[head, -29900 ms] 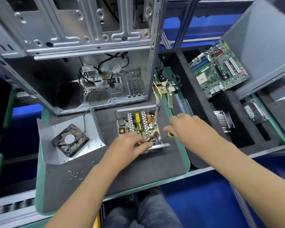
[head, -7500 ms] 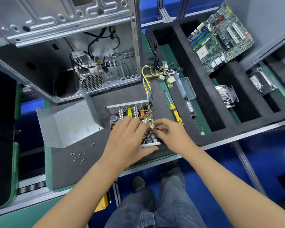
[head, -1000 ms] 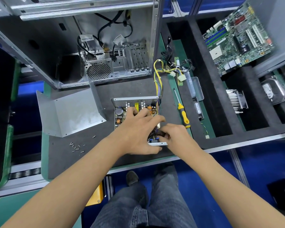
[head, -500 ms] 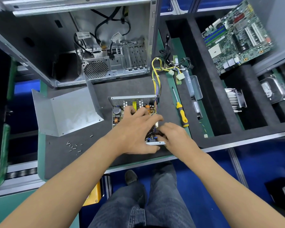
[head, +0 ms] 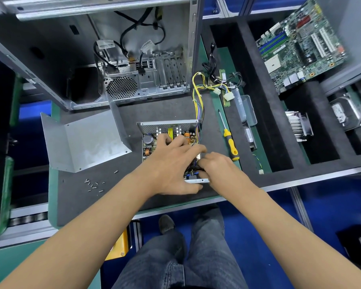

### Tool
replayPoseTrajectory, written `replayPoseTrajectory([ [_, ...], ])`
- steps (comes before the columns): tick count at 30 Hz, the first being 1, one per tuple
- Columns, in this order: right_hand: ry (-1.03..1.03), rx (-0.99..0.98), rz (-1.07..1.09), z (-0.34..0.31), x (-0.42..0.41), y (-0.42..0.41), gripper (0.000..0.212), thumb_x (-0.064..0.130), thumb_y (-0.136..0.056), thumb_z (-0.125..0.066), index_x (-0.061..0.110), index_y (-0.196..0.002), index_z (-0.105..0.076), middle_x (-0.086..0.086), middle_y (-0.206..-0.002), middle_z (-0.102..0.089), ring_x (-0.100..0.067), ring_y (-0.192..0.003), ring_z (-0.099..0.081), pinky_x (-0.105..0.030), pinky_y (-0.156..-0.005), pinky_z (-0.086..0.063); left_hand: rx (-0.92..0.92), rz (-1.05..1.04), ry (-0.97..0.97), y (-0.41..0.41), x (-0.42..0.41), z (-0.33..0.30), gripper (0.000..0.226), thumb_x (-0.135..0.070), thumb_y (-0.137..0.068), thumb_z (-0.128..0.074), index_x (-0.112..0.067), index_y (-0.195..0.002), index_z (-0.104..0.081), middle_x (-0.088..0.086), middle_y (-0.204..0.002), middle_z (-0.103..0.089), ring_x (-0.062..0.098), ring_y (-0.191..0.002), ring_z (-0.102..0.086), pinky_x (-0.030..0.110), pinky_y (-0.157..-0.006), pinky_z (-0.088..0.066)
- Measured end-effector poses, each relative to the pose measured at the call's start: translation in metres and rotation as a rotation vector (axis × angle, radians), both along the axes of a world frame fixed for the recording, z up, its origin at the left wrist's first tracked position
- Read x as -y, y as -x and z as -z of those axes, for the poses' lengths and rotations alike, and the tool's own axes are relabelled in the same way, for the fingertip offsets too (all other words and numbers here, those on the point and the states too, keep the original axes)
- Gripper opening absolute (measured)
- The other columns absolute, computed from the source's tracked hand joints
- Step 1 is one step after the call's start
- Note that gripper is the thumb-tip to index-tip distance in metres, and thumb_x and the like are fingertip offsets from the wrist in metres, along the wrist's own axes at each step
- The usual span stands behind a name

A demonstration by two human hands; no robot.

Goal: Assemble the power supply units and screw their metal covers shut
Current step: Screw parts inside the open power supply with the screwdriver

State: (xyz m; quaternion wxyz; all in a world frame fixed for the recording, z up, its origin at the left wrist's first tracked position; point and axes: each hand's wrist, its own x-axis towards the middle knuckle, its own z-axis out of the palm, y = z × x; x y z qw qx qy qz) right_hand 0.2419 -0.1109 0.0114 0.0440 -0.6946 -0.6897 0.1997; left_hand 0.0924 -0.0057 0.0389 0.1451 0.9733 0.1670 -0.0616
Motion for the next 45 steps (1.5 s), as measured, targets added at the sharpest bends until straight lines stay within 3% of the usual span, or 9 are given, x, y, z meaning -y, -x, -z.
replayPoseTrajectory([
  [13, 0.124, -0.018, 0.115, -0.019, -0.002, 0.009, 0.021, 0.012, -0.101, -0.047, 0.003, -0.112, -0.063, -0.012, -0.115, -0.062, -0.027, -0.105, -0.054, -0.037, -0.085, -0.042, 0.008, 0.003, 0.008, 0.0, 0.0, 0.003, 0.074, -0.071, -0.069, -0.055, -0.029, -0.129, -0.042, -0.013, -0.097, -0.058, 0.019, -0.106, -0.043, 0.049, -0.091, -0.032],
  [22, 0.046, -0.158, 0.187, -0.012, 0.001, 0.009, 0.013, 0.006, -0.095, -0.057, 0.0, -0.098, -0.069, -0.016, -0.099, -0.064, -0.032, -0.093, -0.059, -0.039, -0.077, -0.045, 0.02, 0.001, 0.01, 0.001, 0.0, 0.002, 0.075, -0.071, -0.069, -0.055, -0.028, -0.129, -0.042, -0.013, -0.097, -0.057, 0.019, -0.106, -0.043, 0.05, -0.091, -0.033],
  [26, -0.121, -0.334, 0.445, -0.001, 0.013, 0.0, 0.011, 0.012, -0.089, -0.07, 0.014, -0.097, -0.078, -0.002, -0.085, -0.065, -0.015, -0.079, -0.061, -0.026, -0.077, -0.047, 0.046, -0.006, 0.005, 0.002, 0.0, 0.002, 0.075, -0.073, -0.069, -0.056, -0.027, -0.128, -0.044, -0.014, -0.09, -0.045, 0.019, -0.105, -0.043, 0.05, -0.09, -0.034],
  [28, -0.204, -0.453, 0.575, 0.001, 0.021, -0.001, 0.017, 0.007, -0.087, -0.072, 0.02, -0.096, -0.078, 0.005, -0.087, -0.068, -0.006, -0.077, -0.062, -0.012, -0.075, -0.046, 0.034, -0.003, 0.01, 0.002, 0.0, 0.003, 0.077, -0.074, -0.069, -0.055, -0.027, -0.13, -0.043, -0.012, -0.092, -0.051, 0.019, -0.107, -0.043, 0.05, -0.091, -0.033],
  [30, -0.232, -0.52, 0.622, 0.003, 0.025, 0.0, 0.026, 0.003, -0.085, -0.071, 0.025, -0.096, -0.077, 0.01, -0.087, -0.069, -0.004, -0.079, -0.062, -0.007, -0.073, -0.046, 0.03, -0.001, 0.003, 0.002, -0.001, 0.004, 0.078, -0.075, -0.069, -0.054, -0.028, -0.13, -0.042, -0.01, -0.095, -0.057, 0.019, -0.108, -0.043, 0.049, -0.091, -0.032],
  [33, -0.158, -0.716, 0.713, 0.003, 0.022, 0.003, 0.038, 0.001, -0.084, -0.07, 0.039, -0.091, -0.069, 0.013, -0.082, -0.071, -0.002, -0.075, -0.064, -0.013, -0.073, -0.051, 0.05, -0.005, 0.009, 0.002, 0.0, 0.005, 0.078, -0.074, -0.068, -0.055, -0.027, -0.13, -0.043, -0.009, -0.095, -0.057, 0.019, -0.107, -0.044, 0.049, -0.091, -0.033],
  [36, -0.124, -0.881, 0.774, 0.004, 0.021, 0.005, 0.031, 0.001, -0.09, -0.066, 0.031, -0.085, -0.074, 0.01, -0.082, -0.074, -0.004, -0.077, -0.068, -0.023, -0.077, -0.056, 0.045, -0.013, 0.021, 0.002, 0.0, 0.004, 0.077, -0.073, -0.068, -0.057, -0.029, -0.129, -0.043, -0.012, -0.095, -0.052, 0.018, -0.107, -0.043, 0.049, -0.092, -0.033],
  [40, -0.203, -1.179, 0.89, 0.004, 0.024, 0.018, 0.024, 0.0, -0.093, -0.063, 0.02, -0.091, -0.076, 0.0, -0.088, -0.076, -0.01, -0.081, -0.07, -0.02, -0.073, -0.055, 0.04, -0.017, 0.039, 0.002, 0.0, 0.003, 0.076, -0.073, -0.069, -0.057, -0.03, -0.13, -0.042, -0.011, -0.1, -0.056, 0.018, -0.108, -0.043, 0.05, -0.092, -0.033],
  [45, -0.293, -1.344, 0.971, 0.009, 0.023, 0.022, 0.024, 0.004, -0.087, -0.072, 0.025, -0.1, -0.071, -0.004, -0.098, -0.076, -0.015, -0.094, -0.071, -0.022, -0.083, -0.055, 0.047, -0.024, 0.039, 0.002, 0.0, 0.003, 0.081, -0.073, -0.069, -0.059, -0.027, -0.134, -0.042, -0.009, -0.101, -0.056, 0.018, -0.109, -0.042, 0.05, -0.092, -0.033],
])
